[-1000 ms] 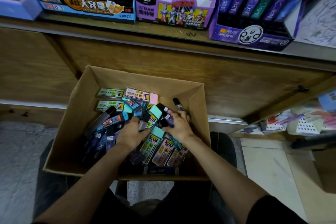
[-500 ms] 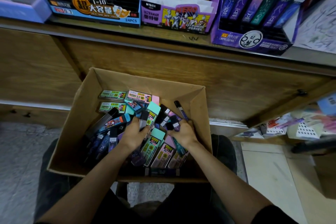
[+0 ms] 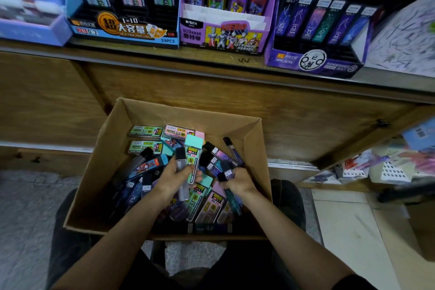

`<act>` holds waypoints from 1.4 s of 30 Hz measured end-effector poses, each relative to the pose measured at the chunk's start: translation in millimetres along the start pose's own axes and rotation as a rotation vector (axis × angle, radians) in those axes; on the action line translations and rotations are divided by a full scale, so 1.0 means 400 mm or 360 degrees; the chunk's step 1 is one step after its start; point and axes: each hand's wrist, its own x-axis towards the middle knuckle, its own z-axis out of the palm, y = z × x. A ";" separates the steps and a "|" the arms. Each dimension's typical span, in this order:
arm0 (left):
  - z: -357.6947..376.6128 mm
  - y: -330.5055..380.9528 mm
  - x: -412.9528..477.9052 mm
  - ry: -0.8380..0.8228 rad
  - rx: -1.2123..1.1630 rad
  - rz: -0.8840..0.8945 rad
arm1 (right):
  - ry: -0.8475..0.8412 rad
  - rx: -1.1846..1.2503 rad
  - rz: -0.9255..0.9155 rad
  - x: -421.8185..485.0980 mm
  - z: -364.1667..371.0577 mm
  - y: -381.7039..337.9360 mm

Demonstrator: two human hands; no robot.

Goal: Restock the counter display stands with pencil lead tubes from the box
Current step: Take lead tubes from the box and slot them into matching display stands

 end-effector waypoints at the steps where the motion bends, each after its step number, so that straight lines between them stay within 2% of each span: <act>1: -0.001 0.001 -0.002 -0.0006 -0.0003 -0.0008 | -0.0003 -0.0011 -0.0010 -0.003 0.001 0.001; 5: -0.003 0.004 -0.010 -0.0045 0.0007 -0.0025 | -0.0015 0.0138 -0.0030 -0.016 -0.008 0.003; 10: 0.002 0.013 -0.025 -0.0093 0.0051 0.0050 | -0.0143 0.0648 -0.0023 -0.059 -0.032 -0.046; 13: 0.015 0.020 -0.033 -0.0044 0.0054 0.0147 | -0.0262 0.0954 -0.0111 -0.087 -0.047 -0.100; 16: 0.033 0.034 -0.051 -0.0081 0.0080 0.0288 | -0.0256 0.1104 -0.0194 -0.121 -0.050 -0.155; 23: 0.049 0.097 -0.094 -0.0168 -0.0025 0.0437 | -0.0213 0.1117 -0.0315 -0.201 -0.064 -0.214; 34: 0.042 0.287 -0.144 -0.0207 -0.0107 0.0593 | 0.0095 0.0607 -0.0751 -0.287 -0.186 -0.325; 38: 0.041 0.383 -0.153 -0.0244 -0.0047 0.0712 | 0.0172 0.0670 -0.0796 -0.319 -0.253 -0.394; 42: 0.053 0.462 -0.151 -0.0265 -0.0038 0.0798 | 0.0188 0.0703 -0.0980 -0.333 -0.313 -0.445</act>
